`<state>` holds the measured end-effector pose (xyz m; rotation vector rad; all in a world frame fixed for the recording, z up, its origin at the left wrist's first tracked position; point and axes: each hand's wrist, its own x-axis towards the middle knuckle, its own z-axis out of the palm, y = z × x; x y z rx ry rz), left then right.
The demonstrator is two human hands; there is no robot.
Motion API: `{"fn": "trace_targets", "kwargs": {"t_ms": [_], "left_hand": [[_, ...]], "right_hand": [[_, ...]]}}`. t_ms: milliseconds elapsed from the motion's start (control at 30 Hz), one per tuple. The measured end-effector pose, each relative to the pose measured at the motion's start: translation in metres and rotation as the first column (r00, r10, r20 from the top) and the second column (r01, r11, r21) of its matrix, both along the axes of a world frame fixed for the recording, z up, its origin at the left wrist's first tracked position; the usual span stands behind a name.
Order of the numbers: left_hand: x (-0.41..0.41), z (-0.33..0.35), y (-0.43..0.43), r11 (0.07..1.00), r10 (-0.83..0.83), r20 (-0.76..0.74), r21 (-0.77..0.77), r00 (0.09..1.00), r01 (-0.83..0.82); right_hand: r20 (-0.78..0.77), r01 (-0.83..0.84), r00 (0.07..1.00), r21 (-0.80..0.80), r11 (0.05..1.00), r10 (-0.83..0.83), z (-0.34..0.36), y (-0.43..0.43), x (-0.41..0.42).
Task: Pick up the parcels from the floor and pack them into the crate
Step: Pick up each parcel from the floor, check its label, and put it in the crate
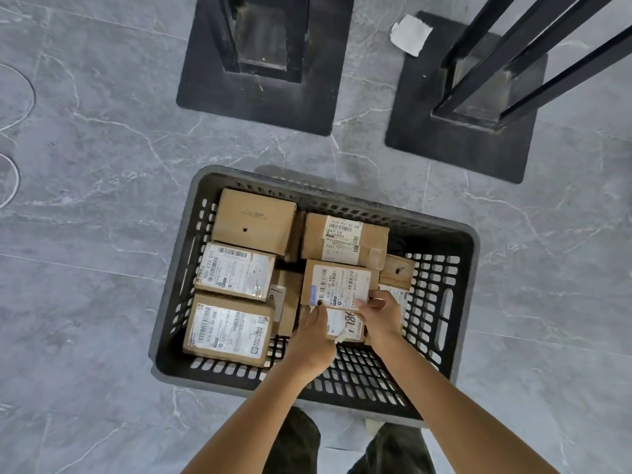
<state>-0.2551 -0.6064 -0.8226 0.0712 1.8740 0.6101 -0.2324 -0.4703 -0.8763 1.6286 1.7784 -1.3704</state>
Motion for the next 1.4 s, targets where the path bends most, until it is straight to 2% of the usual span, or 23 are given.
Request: {"fn": "trace_targets", "kwargs": {"t_ms": [133,233,333,433,600,700,767,833,933,1067,1133,1233,1400], "left_hand": [[0.004,-0.007,0.001,0.993,-0.104,-0.04,-0.051,0.994,0.102],[0.001,-0.009,-0.004,0.991,-0.122,-0.063,-0.066,0.991,0.118],[-0.007,-0.002,-0.007,0.996,-0.092,-0.06,-0.025,0.994,0.091],[-0.018,0.014,-0.01,0.999,-0.027,-0.078,-0.024,0.997,0.025],[-0.043,0.075,-0.01,0.999,0.004,-0.189,-0.046,0.982,-0.013],[-0.06,0.141,-0.007,0.999,-0.022,-0.299,-0.046,0.954,0.008],[-0.07,0.196,-0.002,0.995,-0.087,-0.408,-0.072,0.909,0.063],[-0.08,0.254,0.009,0.997,-0.083,-0.514,-0.041,0.853,0.072],[-0.106,0.35,0.031,0.992,-0.063,-0.688,0.035,0.723,0.119],[-0.148,0.495,0.063,0.982,0.028,-0.835,0.127,0.549,0.143],[-0.16,0.566,0.079,0.969,0.077,-0.88,0.176,0.469,0.171],[-0.164,0.661,0.103,0.934,0.118,-0.911,0.237,0.395,0.267],[-0.133,0.768,0.161,0.839,0.192,-0.931,0.32,0.309,0.44]], "right_hand": [[0.026,-0.066,0.998,0.034,0.997,0.065,0.003,0.001,0.001],[0.038,-0.15,0.988,-0.019,0.989,0.151,0.007,0.002,0.0],[0.052,-0.227,0.972,-0.044,0.973,0.229,0.016,0.004,0.0],[0.087,-0.353,0.933,0.032,0.935,0.349,0.039,0.009,0.002],[-0.009,-0.439,0.897,0.106,0.892,0.442,0.105,0.018,-0.008],[-0.118,-0.488,0.854,0.158,0.858,0.507,0.168,0.024,-0.028],[-0.173,-0.504,0.828,0.187,0.843,0.533,0.222,0.028,-0.047],[-0.208,-0.517,0.801,0.235,0.823,0.562,0.283,0.034,-0.067],[-0.293,-0.527,0.733,0.327,0.785,0.614,0.382,0.042,-0.097],[-0.351,-0.473,0.654,0.501,0.725,0.67,0.525,0.061,-0.126],[-0.375,-0.439,0.609,0.575,0.69,0.699,0.598,0.076,-0.131],[-0.415,-0.351,0.56,0.665,0.659,0.717,0.7,0.1,-0.118],[-0.44,-0.148,0.595,0.763,0.63,0.673,0.815,0.145,-0.057]]}}
